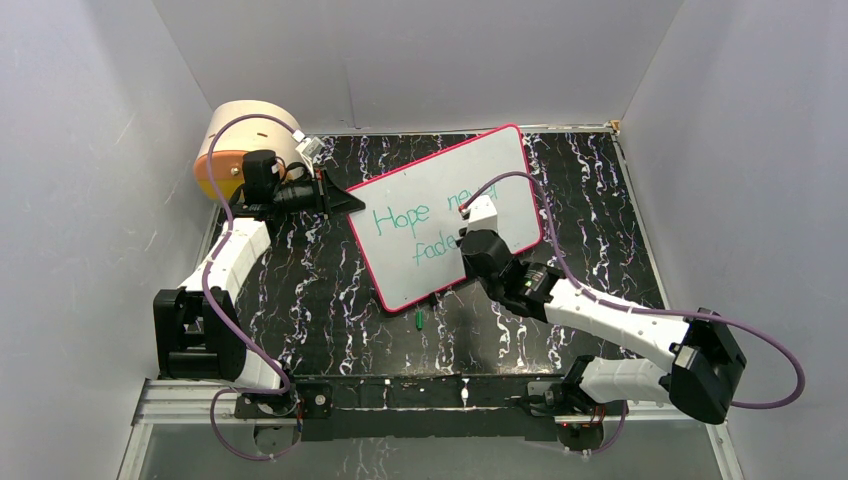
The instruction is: Write a sentence on the whiteboard
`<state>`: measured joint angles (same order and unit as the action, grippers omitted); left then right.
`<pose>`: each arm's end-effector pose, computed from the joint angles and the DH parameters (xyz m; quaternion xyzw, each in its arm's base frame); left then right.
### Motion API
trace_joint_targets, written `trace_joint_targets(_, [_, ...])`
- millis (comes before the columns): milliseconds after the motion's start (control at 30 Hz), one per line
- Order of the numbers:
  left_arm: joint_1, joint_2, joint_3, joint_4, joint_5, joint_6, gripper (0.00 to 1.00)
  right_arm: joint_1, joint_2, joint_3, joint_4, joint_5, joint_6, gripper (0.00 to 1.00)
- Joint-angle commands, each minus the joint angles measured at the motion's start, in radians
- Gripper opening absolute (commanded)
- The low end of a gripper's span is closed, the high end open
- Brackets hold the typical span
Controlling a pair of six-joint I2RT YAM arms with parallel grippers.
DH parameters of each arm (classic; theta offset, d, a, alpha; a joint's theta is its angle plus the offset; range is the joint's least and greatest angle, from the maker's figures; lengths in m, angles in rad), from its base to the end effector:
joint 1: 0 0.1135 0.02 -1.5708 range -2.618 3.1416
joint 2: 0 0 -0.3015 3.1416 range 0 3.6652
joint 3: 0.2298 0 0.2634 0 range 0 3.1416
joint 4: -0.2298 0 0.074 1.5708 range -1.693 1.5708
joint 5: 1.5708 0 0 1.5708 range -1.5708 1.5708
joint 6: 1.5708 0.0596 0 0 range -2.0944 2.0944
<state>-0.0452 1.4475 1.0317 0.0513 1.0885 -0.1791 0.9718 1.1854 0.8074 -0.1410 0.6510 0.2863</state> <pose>0.3340 -0.0680 0.3278 0.2459 0.7226 -0.4781 0.4345 0.1835 0.2048 0.2938 -0.1242 0.8257 0.0562 0.5473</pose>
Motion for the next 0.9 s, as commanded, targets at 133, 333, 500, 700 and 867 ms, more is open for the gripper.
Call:
trace_joint_targets(133, [-0.044, 0.053, -0.035, -0.099, -0.185, 0.113, 0.0, -0.023, 0.008, -0.001, 0.087, 0.001, -0.009, 0.0])
trace_joint_targets(333, [-0.044, 0.053, -0.034, -0.102, -0.186, 0.114, 0.0, -0.032, 0.021, 0.001, 0.088, -0.015, -0.009, 0.0])
trace_joint_targets(500, [-0.044, 0.054, -0.034, -0.102, -0.184, 0.115, 0.0, -0.038, 0.032, 0.003, 0.082, -0.027, -0.003, 0.0])
trace_joint_targets(700, [-0.044, 0.054, -0.034, -0.102, -0.184, 0.114, 0.0, -0.04, 0.033, 0.004, 0.104, -0.048, -0.014, 0.0])
trace_joint_targets(867, [-0.044, 0.055, -0.034, -0.102, -0.184, 0.115, 0.0, -0.04, 0.024, -0.001, 0.121, -0.064, -0.025, 0.0])
